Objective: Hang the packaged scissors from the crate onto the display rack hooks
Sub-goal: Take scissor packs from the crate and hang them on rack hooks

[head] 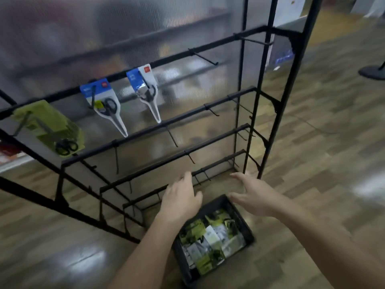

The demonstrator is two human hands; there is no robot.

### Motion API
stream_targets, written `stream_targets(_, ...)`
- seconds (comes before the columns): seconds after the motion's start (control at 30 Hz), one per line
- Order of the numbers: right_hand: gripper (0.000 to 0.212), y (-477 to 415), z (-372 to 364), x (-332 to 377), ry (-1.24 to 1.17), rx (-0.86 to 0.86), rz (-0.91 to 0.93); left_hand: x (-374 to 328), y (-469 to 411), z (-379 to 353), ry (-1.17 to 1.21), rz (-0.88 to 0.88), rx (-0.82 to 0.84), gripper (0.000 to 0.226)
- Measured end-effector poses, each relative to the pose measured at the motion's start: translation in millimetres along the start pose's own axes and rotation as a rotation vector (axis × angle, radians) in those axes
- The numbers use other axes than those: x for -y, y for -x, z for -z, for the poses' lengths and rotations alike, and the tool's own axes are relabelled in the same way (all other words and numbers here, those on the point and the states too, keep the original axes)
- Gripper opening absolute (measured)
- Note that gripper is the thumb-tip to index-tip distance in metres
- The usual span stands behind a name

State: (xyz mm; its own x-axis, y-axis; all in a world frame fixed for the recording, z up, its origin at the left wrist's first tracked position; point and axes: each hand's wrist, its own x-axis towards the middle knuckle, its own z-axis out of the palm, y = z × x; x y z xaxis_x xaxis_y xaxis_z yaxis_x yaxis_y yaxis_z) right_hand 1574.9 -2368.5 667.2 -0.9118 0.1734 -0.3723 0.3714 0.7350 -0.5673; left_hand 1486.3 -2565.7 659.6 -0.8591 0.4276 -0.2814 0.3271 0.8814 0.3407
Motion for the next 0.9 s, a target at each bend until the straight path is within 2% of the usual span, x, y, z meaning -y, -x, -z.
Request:
stream_targets(0.23, 0.076, 1.1, -17.5, -58.3, -0.06, 0.112, -0.028, -25.1, 8.3, -46.3, -0.065, 0.072, 0.126, 0.051)
stream_targets(0.4, 0.069, -1.3, -34.4, -67.3, -0.063, 0.172, -0.076, -13.4, 5.4, -59.9, -0.138, -0.05, 0.203, 0.074)
stream_targets(0.57, 0.082, -16.8, -62.4, -62.8, -0.021, 0.18, -0.151, 20.7, -12.8, -68.4, -0.153, -0.12, 0.259, 0.069)
stream_targets(0.77, 0.072, -44.6, -106.0, -40.3, -0.01, 0.218, -0.268, 77.9, -33.4, -82.9, -0.102, -0.15, 0.341, 0.063)
stream_targets(0.9, 0.076, -73.0, -137.4, -44.8, -0.034, 0.256, -0.305, 109.0, -49.1, -105.0, -0.078, -0.11, 0.402, 0.06)
